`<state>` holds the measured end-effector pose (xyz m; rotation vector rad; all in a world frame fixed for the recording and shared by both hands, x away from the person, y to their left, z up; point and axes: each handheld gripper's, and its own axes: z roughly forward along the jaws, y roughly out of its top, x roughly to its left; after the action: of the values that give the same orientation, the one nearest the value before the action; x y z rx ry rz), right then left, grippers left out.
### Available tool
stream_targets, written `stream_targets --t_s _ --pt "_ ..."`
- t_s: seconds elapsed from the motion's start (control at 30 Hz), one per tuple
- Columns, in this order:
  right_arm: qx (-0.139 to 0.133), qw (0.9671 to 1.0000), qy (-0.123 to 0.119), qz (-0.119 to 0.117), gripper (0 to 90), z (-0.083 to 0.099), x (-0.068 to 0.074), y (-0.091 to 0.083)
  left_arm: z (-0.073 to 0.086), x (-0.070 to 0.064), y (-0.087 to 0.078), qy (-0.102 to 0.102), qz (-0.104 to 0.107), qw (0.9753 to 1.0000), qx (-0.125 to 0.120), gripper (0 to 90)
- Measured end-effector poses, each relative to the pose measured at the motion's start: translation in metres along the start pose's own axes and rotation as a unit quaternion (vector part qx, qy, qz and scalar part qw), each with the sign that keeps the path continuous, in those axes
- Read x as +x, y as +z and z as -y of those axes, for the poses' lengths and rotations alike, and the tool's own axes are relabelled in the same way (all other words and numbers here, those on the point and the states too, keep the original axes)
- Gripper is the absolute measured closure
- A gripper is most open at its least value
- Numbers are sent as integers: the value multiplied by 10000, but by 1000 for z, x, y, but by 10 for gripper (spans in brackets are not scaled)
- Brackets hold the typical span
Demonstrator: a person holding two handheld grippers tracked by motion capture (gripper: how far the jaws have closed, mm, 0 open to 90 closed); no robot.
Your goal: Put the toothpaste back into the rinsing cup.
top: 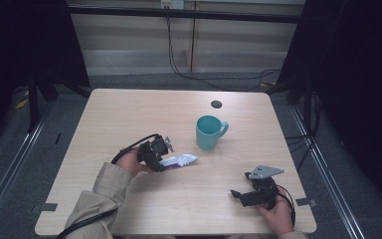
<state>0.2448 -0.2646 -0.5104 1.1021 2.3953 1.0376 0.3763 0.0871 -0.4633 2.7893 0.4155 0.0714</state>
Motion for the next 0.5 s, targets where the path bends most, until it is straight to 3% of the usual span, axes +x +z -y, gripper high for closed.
stream_targets --t_s 0.07,0.13,0.17,0.37,0.5 --pt "2 10000 0 13 130 0 0 0 3 -1 -1 -65 99 9999 -105 705" --pt "0 10000 0 4 130 0 0 0 4 -3 -2 34 135 9998 -106 733" --pt "-1 10000 2 1 130 0 0 0 4 -5 -2 -37 131 9998 -134 741" --pt "0 10000 4 5 131 0 0 0 6 -11 -5 -60 105 9999 -107 758" --pt "7 10000 9 20 131 0 0 0 11 -14 -6 -163 160 9993 -305 760"
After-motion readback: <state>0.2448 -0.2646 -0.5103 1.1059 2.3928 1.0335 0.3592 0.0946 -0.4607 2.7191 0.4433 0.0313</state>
